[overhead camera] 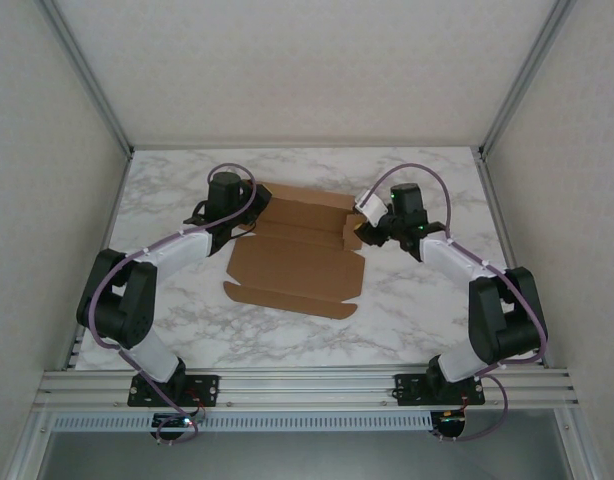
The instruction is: Fold the paper box
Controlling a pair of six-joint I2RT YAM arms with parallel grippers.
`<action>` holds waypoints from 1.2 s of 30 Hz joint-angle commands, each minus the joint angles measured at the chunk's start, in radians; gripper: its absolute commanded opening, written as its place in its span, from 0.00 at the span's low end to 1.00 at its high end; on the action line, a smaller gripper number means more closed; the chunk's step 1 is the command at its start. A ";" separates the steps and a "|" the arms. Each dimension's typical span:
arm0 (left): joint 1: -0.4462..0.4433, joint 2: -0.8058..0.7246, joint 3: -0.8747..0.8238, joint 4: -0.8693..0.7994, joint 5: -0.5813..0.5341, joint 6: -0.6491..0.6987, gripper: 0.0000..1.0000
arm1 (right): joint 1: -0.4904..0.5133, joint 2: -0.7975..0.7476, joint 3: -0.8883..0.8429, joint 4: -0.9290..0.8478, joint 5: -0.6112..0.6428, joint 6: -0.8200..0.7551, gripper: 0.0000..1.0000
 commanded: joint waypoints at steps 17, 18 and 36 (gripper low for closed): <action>0.003 -0.013 -0.038 -0.028 0.042 -0.010 0.00 | 0.152 0.060 0.023 0.087 0.387 0.244 0.48; 0.002 -0.016 -0.042 -0.026 0.043 -0.012 0.00 | 0.151 0.071 0.025 0.085 0.402 0.249 0.48; 0.002 -0.056 -0.085 -0.023 0.037 -0.038 0.00 | 0.148 0.186 0.099 0.089 0.525 0.364 0.46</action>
